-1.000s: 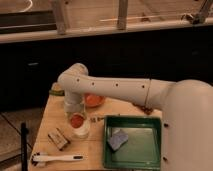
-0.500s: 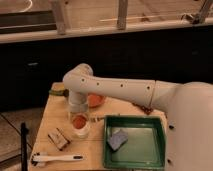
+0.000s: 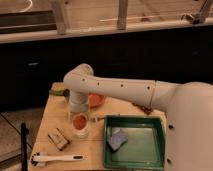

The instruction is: Place apple in paper cup

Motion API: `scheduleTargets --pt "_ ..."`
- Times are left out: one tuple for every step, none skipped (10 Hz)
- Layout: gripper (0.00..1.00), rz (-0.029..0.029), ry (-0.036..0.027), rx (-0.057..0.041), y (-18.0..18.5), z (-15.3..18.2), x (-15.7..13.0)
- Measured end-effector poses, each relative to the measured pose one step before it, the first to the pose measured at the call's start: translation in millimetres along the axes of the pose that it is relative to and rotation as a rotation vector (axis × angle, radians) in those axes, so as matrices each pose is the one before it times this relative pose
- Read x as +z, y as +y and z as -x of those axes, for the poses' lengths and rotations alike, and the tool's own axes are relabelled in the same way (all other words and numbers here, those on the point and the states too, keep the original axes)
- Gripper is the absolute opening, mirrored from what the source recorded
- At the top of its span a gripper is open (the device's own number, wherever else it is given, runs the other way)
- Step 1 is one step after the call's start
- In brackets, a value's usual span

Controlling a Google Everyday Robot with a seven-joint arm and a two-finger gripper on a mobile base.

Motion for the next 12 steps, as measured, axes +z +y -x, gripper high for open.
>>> scheduleTargets --pt "0.80 -0.00063 -0.00038 -0.00065 0.34 -0.28 -0.24" --pt "0.80 -0.00301 -0.00093 -0.00038 1.31 -0.38 -0.35" --pt "0.80 -0.00234 0.00004 -0.00095 1.74 -0.23 -0.56" --pt "0.80 -0.00188 -0.00079 -0.00025 1.46 -0.03 0.07" --pt "0.80 -0.00326 0.00011 -0.00090 1.15 -0.19 -0.43" --pt "0.80 -0.00589 0.00258 -0.00016 1.11 -0.67 -0.50" --pt "0.80 -0.00099 0.00089 0.00145 0.54 -0.16 -0.12" --pt "0.80 -0.00099 -0.00111 -0.00008 -0.21 0.02 0.85" --pt "0.80 0.00008 -0.00028 -0.00185 -1.03 -0.04 0.14" --pt "0.80 -0.00037 0.00034 -0.00030 -0.26 -0.10 0.01" --pt "0.80 0.00019 -0.00018 0.00003 0.07 0.04 0.06" --pt "0.80 -0.00004 -0.00006 0.00006 0.04 0.03 0.01"
